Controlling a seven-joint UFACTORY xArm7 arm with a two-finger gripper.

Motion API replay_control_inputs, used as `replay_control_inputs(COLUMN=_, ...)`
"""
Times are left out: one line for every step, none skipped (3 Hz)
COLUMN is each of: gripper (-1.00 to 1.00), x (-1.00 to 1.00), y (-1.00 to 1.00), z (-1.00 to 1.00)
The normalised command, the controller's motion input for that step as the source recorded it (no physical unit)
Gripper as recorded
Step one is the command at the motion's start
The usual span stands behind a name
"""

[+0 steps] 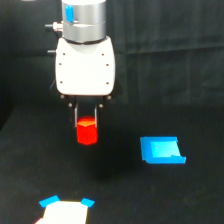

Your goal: Pick up the red object from the table

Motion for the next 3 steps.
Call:
replay_control_inputs(gripper=-1.0, x=0.16, y=-0.03, z=0.17)
replay_control_inputs(gripper=-1.0, x=0.14, y=0.1, z=-0.09)
replay_control_inputs(gripper=-0.82, x=-0.08, y=-0.1, z=-0.21)
